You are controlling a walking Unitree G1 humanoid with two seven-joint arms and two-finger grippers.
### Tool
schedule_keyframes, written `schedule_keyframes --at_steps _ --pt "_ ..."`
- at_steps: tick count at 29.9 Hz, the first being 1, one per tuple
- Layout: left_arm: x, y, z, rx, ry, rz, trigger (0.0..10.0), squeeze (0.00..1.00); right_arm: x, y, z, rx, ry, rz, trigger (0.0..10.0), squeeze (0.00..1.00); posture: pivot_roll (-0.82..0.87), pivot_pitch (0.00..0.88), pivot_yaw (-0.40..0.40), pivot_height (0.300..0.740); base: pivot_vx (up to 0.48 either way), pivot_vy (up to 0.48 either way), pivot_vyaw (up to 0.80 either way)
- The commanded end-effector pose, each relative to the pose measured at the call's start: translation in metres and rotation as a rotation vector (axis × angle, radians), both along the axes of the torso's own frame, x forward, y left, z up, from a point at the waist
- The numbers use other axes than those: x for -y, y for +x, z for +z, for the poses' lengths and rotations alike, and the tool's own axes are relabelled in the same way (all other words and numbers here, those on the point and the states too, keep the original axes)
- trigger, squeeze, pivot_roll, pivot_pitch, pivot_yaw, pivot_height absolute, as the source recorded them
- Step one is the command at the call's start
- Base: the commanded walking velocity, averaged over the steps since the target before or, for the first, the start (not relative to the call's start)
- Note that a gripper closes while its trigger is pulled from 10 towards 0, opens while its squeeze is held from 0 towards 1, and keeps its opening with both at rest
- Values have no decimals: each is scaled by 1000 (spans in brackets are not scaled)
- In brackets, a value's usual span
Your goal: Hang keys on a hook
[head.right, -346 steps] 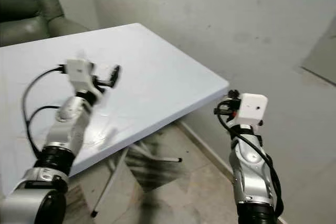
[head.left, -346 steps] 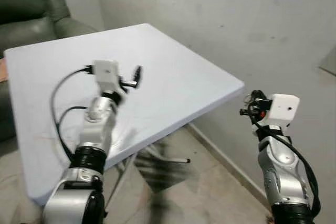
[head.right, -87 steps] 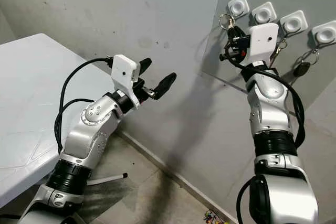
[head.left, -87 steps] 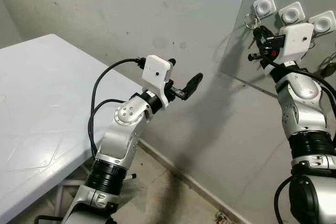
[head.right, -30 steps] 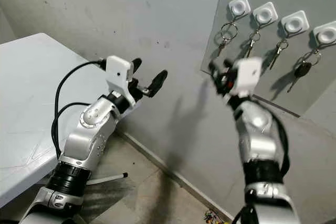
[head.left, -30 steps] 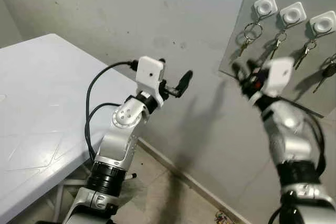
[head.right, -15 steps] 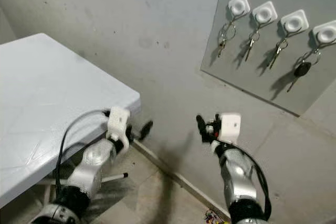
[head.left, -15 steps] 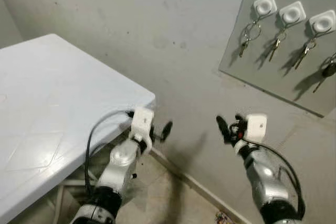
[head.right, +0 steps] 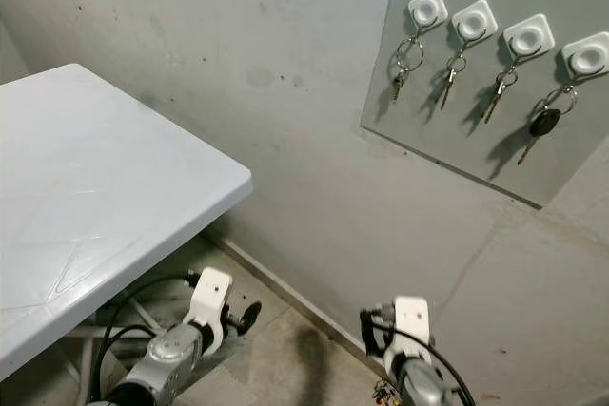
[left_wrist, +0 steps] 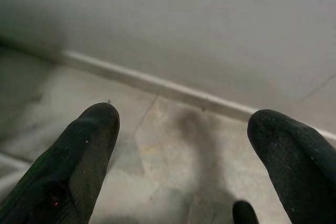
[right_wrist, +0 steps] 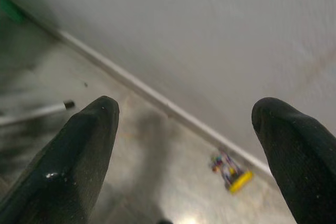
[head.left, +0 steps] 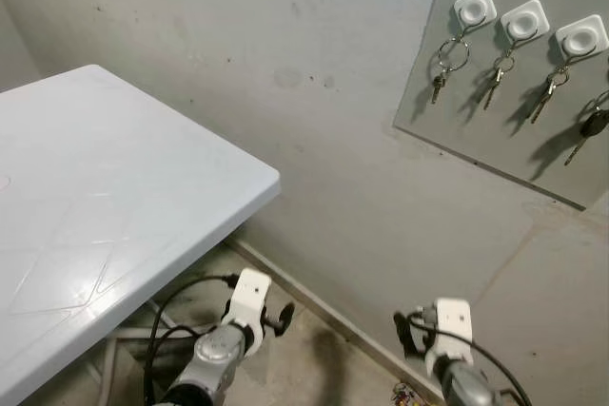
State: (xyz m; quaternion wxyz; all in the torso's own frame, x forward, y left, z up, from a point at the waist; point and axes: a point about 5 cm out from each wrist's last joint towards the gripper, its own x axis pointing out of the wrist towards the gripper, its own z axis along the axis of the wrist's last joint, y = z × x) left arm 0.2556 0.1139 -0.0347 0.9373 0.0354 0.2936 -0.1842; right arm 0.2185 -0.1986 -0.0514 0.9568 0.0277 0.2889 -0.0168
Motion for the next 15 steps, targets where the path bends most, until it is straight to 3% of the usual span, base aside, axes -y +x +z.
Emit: schedule_keyframes --at_steps 1,5,6,7,8,15 --pt "-3 -2 -3 -22 11 12 10000 0 -1 -7 -6 -43 -5 -4 10000 1000 -15 0 -1 740 0 0 0" --pt "-12 -17 -16 -103 55 34 10000 0 0 -26 -18 -116 -4 -36 10000 1000 -24 0 7 740 0 0 0" --pt "-16 -25 -22 -138 71 44 10000 0 -3 -38 -25 -161 -19 11 10000 1000 -24 0 7 740 0 0 0" --pt "-19 -30 -26 -156 89 40 10000 0 -6 -44 -28 -176 -32 42 10000 282 -27 0 13 740 0 0 0" --pt "-21 -34 -29 -172 101 37 10000 0 -9 -49 -30 -190 -14 58 10000 0 -27 0 13 740 0 0 0" --pt "-36 -52 -39 -225 141 42 10000 0 -5 -82 -46 -323 -30 -17 10000 0 -43 0 27 740 0 0 0"
